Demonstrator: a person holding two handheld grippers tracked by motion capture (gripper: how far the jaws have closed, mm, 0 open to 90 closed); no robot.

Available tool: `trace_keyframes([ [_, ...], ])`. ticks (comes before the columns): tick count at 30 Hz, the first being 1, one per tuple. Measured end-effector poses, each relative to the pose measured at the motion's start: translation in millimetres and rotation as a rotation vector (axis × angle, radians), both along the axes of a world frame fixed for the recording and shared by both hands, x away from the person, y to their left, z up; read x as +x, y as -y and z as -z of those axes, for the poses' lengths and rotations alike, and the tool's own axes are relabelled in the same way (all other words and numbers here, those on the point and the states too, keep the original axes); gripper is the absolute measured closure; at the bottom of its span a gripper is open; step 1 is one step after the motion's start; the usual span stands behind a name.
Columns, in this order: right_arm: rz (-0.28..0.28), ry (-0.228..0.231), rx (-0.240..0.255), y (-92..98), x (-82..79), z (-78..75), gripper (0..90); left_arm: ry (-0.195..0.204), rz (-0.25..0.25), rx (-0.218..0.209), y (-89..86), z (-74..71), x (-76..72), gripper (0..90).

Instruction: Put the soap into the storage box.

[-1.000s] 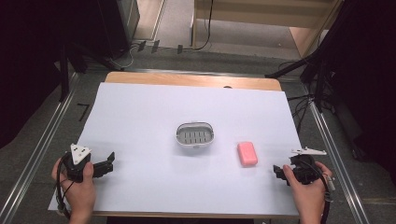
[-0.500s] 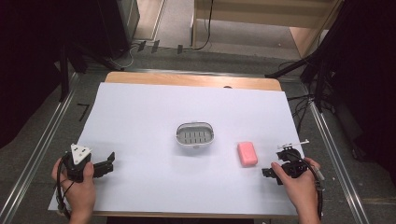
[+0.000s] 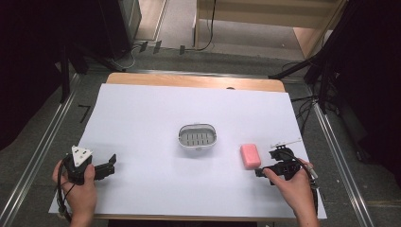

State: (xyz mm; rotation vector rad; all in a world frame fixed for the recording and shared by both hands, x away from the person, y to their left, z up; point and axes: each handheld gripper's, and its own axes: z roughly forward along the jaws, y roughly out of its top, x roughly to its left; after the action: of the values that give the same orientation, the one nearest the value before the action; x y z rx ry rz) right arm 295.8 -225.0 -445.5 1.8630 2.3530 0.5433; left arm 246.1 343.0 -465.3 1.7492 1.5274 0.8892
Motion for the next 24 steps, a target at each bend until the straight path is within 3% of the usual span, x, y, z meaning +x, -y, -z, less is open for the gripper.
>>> trace_keyframes([
  [7,0.023,0.022,0.030,-10.9,4.1,-8.1,7.5,-0.003,0.002,0.004,0.2,0.0,0.0,0.0],
  [9,0.019,0.027,0.029,-15.0,5.9,-7.6,12.7,-0.002,0.002,0.003,0.2,0.0,0.0,0.0],
  [24,0.026,0.034,0.031,-43.0,24.5,-10.4,18.2,0.000,-0.001,-0.008,-0.9,-0.1,0.1,0.0],
])
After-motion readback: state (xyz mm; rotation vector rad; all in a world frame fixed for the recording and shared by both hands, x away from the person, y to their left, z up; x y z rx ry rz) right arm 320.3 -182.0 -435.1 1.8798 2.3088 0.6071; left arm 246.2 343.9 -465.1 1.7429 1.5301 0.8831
